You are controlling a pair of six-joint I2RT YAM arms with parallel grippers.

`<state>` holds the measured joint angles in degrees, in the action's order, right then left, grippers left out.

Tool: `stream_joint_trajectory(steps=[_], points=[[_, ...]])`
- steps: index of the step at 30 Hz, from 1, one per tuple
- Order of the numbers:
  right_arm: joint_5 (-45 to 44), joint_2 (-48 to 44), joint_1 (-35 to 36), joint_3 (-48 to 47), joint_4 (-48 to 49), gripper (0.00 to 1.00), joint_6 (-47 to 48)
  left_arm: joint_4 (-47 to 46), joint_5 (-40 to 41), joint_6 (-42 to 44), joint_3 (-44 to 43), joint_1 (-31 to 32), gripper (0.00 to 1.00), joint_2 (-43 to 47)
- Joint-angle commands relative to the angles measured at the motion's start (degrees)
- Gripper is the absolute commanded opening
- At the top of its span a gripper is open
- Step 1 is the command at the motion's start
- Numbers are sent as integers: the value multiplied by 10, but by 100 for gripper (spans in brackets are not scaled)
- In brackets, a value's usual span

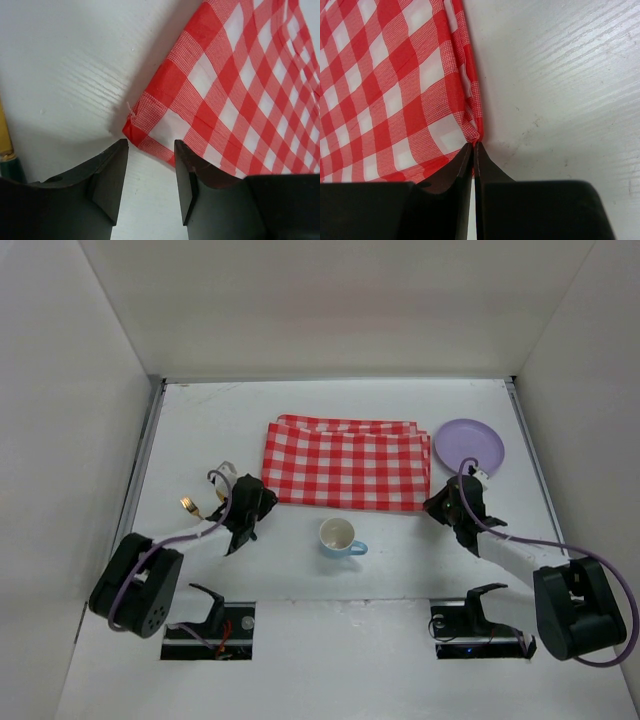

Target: Set the dinner table for one person

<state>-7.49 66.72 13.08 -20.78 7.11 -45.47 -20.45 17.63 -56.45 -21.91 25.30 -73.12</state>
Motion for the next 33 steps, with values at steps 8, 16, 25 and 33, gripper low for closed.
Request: stream_joint_trajectory(steps=[8,16,25,33], points=[[0,-19,-6,-9,26,11,-5,-76,-10,-9,-5,-14,3,-73],[-9,-23,-5,5,30,10,-8,-31,20,-8,51,3,0,39],[-15,-37,-4,9,11,10,-11,16,14,-14,77,11,4,85],[-24,-66,0,-1,-10,51,-6,52,31,10,86,13,39,190]])
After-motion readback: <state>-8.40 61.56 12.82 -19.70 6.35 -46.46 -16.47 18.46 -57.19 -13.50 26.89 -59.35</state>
